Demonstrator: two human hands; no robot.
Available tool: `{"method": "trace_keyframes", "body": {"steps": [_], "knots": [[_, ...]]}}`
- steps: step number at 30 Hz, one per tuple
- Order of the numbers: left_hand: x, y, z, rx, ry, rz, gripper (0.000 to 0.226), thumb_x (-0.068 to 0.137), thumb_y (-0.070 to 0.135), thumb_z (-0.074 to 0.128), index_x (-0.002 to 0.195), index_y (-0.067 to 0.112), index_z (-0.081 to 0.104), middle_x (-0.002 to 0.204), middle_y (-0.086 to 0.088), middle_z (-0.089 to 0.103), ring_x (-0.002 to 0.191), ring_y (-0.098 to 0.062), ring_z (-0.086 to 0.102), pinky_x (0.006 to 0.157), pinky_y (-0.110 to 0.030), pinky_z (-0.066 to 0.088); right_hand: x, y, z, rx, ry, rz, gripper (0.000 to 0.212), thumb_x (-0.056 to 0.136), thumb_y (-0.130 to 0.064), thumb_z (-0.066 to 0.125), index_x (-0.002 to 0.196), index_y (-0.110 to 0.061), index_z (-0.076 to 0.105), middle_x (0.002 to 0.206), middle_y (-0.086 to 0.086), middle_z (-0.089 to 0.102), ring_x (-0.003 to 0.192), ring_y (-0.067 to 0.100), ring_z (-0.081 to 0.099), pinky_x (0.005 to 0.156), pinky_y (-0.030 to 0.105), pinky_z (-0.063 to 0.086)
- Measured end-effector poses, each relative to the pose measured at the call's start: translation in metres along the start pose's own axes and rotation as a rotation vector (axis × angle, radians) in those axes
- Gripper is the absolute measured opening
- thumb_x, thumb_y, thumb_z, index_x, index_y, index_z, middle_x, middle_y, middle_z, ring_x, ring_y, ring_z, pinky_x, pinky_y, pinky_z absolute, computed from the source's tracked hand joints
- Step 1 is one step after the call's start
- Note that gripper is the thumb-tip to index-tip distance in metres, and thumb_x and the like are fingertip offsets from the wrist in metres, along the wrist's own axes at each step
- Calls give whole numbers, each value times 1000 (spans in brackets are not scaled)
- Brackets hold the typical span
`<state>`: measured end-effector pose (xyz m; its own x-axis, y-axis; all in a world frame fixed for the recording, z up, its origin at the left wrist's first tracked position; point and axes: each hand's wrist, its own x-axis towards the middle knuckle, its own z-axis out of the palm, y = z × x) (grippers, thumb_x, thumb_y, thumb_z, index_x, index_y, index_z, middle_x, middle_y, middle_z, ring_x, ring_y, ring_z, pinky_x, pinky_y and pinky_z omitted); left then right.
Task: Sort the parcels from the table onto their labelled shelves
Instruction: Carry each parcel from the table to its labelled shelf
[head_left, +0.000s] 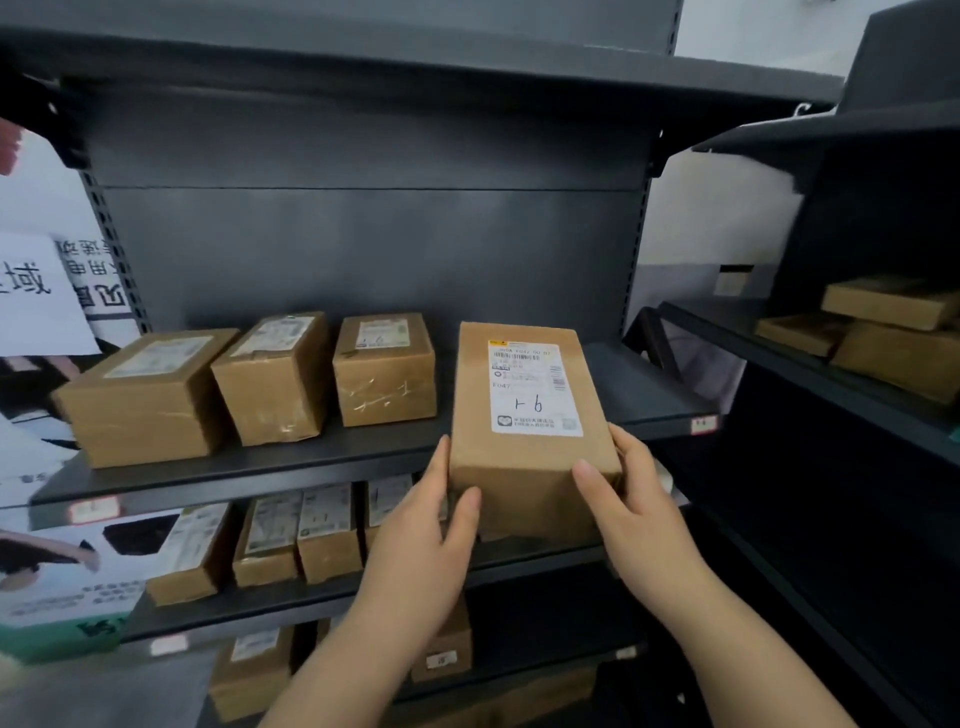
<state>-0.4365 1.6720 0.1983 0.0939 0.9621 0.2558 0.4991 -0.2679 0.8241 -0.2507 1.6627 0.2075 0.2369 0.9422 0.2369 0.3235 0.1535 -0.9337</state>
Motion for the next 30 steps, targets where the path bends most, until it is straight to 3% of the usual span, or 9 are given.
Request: {"method": "trace_keyframes", "body": {"steps": [4,8,12,16,19,25,27,30], "knots": [[29,-9,1,38,-31,-15,61,98,36,42,150,44,11,137,17,47,112,5,40,91,-15,34,33,4,9,-17,-13,12,52,93,-35,53,141,-32,34,122,-18,52,115,5,49,95,27,41],[63,-13,10,85,-36,-27,61,99,37,40,151,41,8,139,15,46,114,3,41,94,-17,35,70,10,12,-27,-52,24,52,93,-38,51,141,-35,31,114,-26,51,114,5,49,94,28,41],[96,-16,20,112,-12,-63,60,99,38,40,151,39,10,137,14,48,111,2,44,88,-15,36,110,19,15,-63,-74,32,55,92,-43,49,143,-36,29,122,-16,53,114,8,50,93,29,42],[127,-17,33,111,24,-123,60,99,37,40,152,35,10,133,11,51,106,2,45,80,-6,35,147,26,14,-57,-153,59,54,94,-43,47,144,-37,25,116,-18,51,102,3,49,80,22,40],[146,-16,43,85,22,-169,61,99,37,39,152,34,8,130,12,51,101,4,43,72,-4,35,173,33,12,-28,-208,88,57,94,-44,46,145,-36,23,126,-13,51,107,6,49,84,24,40],[169,-19,59,69,37,-236,64,100,32,42,152,32,5,143,10,43,112,7,35,92,-12,30,206,49,12,-31,-338,78,62,94,-44,46,149,-32,20,129,-15,49,115,5,47,94,23,39],[171,-18,60,121,61,-226,67,99,32,43,152,31,1,149,9,36,118,6,33,95,-10,26,210,53,10,-88,-353,40,64,94,-44,45,150,-34,14,140,-14,41,124,4,40,101,23,34],[171,-6,55,351,153,-96,74,98,38,40,145,39,-17,154,20,9,138,3,18,99,-8,15,212,52,6,-313,-273,-166,67,94,-47,40,148,-37,2,157,-17,7,142,0,8,116,27,14]]}}
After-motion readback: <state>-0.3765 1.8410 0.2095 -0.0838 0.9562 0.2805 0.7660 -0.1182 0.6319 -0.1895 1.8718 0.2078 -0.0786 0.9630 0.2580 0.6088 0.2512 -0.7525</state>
